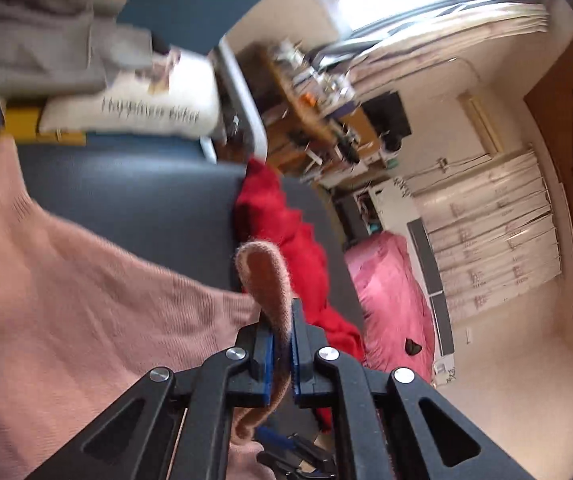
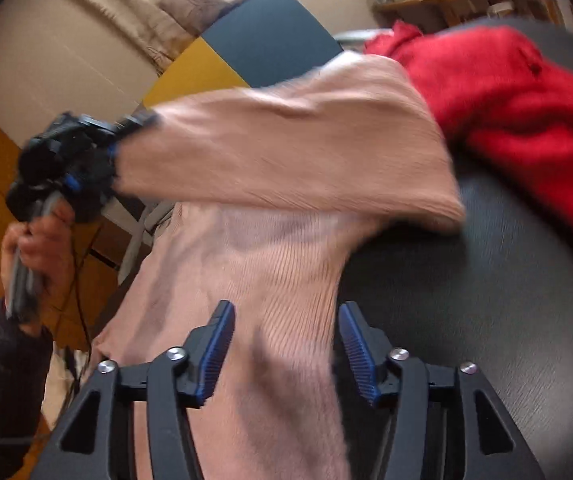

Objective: Fold clothes

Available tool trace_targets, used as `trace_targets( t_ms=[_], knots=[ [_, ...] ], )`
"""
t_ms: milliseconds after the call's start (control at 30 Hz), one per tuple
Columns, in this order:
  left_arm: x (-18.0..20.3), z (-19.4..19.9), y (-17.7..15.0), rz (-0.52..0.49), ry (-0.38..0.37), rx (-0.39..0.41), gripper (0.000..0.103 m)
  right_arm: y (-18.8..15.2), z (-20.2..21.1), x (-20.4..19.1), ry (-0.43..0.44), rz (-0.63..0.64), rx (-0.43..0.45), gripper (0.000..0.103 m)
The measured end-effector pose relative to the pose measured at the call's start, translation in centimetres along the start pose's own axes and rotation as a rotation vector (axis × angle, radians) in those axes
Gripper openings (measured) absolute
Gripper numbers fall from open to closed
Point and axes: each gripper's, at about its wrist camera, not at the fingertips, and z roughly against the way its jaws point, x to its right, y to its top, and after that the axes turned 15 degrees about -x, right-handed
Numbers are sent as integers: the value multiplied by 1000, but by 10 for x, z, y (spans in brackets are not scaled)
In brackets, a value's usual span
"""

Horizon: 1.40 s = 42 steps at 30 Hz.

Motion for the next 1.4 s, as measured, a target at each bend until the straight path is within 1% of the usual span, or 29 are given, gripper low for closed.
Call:
trace_targets(
  t_ms=[67, 133, 200, 267, 367, 400, 467, 600, 700, 800, 933, 1033, 1133, 1200, 1300, 1400],
  knots=[
    [5, 27, -2, -17, 8, 34, 5, -5, -3, 2, 43, -37, -15, 64],
    [10, 44, -4, -24, 6, 61, 5, -9, -6, 4, 94, -76, -23, 67],
    [3, 63, -14, -25, 27, 84, 5, -10, -8, 5, 152, -116, -24, 75],
    [-5, 83, -23, -26, 48, 107, 5, -11, -10, 6, 208, -154, -25, 78],
    [-17, 112, -38, -27, 78, 141, 5, -10, -9, 6, 253, -187, -17, 81],
    [-27, 121, -44, -13, 83, 141, 5, -10, -11, 6, 268, -197, -16, 82],
    [-49, 133, -54, 18, 115, 143, 5, -8, -13, 4, 291, -216, -14, 84],
    [-98, 143, -77, 103, 153, 129, 5, -8, -14, 0, 259, -219, -28, 84],
    [-141, 147, -94, 184, 142, 119, 5, -6, -15, -9, 205, -192, -31, 85],
    [-174, 150, -109, 245, 125, 124, 5, 0, -17, -23, 146, -147, -29, 85],
    [-201, 159, -134, 281, 78, 172, 5, 16, -24, -52, 33, -37, -28, 85],
    [-223, 162, -151, 335, 56, 188, 5, 29, -29, -60, 0, 5, -18, 85],
    [-243, 151, -159, 376, 75, 146, 5, 45, -38, -65, -15, 31, -15, 85],
    [-252, 145, -161, 395, 58, 138, 5, 56, -46, -71, -25, 47, -22, 85],
    [-257, 141, -160, 400, 59, 141, 5, 73, -66, -82, -45, 90, -58, 85],
    [-257, 140, -157, 388, 117, 140, 5, 91, -87, -92, -106, 142, -99, 85]
  ],
)
